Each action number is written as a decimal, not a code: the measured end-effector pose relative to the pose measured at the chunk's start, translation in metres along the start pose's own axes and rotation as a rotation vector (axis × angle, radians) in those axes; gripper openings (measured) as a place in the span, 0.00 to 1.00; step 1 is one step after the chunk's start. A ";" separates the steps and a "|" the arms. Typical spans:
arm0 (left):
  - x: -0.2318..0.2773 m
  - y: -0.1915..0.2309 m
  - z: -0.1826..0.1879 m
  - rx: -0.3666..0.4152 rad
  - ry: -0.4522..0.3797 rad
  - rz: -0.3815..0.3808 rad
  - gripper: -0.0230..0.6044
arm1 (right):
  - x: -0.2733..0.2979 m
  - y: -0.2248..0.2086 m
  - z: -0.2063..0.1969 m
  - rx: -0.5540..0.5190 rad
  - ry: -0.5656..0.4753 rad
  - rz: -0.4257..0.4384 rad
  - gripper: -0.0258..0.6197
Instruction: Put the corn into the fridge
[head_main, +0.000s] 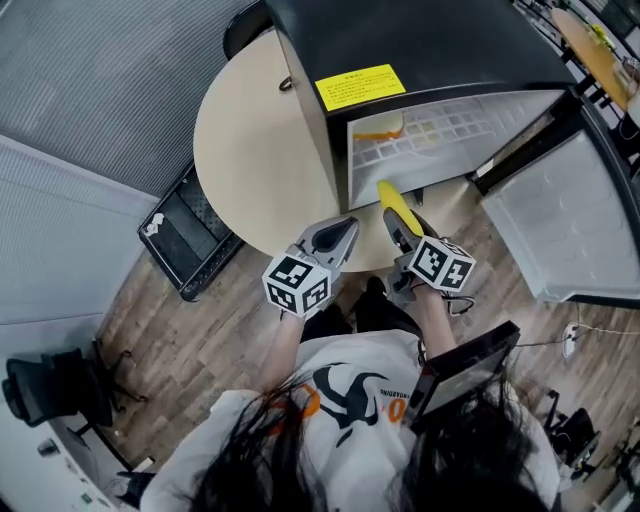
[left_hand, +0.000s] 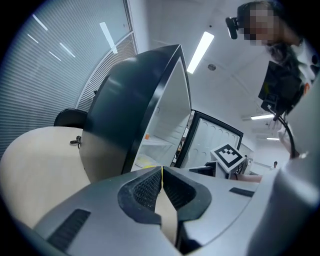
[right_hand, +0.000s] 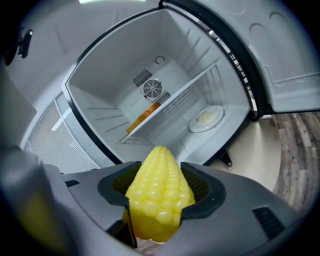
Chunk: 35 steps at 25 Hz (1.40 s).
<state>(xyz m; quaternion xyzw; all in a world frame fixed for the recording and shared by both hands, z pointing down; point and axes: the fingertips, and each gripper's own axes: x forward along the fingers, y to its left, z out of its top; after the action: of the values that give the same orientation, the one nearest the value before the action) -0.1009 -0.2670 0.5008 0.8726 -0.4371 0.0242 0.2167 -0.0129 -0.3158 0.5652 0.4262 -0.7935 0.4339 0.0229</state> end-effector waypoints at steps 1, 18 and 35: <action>0.004 -0.003 -0.002 0.005 0.004 0.002 0.06 | 0.005 -0.005 -0.001 -0.010 0.015 0.002 0.43; 0.008 -0.001 -0.014 -0.029 0.006 0.218 0.06 | 0.109 -0.025 -0.007 -0.483 0.228 0.031 0.43; -0.003 0.004 -0.010 -0.043 -0.037 0.350 0.06 | 0.177 -0.013 0.003 -0.803 0.332 0.027 0.43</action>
<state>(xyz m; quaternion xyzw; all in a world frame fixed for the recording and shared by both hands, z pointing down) -0.1048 -0.2627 0.5104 0.7786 -0.5867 0.0359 0.2199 -0.1157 -0.4371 0.6440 0.2972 -0.8904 0.1536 0.3085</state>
